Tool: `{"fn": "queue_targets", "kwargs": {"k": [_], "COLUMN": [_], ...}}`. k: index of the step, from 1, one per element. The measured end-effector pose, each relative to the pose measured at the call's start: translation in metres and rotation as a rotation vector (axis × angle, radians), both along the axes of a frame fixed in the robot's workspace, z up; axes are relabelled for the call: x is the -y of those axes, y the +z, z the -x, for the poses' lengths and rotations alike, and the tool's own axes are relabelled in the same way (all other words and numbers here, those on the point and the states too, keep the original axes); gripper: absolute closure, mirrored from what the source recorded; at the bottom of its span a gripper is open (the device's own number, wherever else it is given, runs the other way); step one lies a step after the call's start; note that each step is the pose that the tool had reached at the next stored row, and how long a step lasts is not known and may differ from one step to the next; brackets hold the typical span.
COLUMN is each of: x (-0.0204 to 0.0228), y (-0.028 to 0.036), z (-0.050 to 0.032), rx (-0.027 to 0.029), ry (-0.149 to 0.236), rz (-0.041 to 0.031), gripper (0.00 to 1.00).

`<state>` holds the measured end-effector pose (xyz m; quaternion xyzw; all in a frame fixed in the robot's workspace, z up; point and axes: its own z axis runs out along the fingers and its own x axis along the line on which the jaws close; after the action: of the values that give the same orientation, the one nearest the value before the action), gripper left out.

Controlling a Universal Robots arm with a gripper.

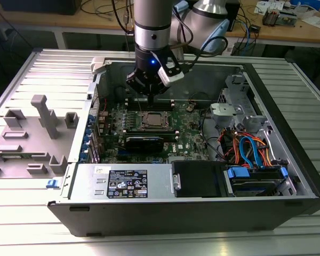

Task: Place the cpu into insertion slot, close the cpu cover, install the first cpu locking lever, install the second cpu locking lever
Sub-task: 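Install the first cpu locking lever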

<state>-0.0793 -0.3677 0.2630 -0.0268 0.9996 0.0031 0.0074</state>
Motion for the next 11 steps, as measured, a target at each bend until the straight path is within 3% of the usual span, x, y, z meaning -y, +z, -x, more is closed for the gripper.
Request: {"fn": "queue_targets", "kwargs": {"k": [6, 11], "x": [0.0000, 0.0000], "y": [0.0000, -0.0001], "z": [0.0216, 0.0261], "rx": [0.0001, 0.0000], "ry": [0.000, 0.000], "rz": [-0.0011, -0.0012], "gripper": [0.89, 0.89]}}
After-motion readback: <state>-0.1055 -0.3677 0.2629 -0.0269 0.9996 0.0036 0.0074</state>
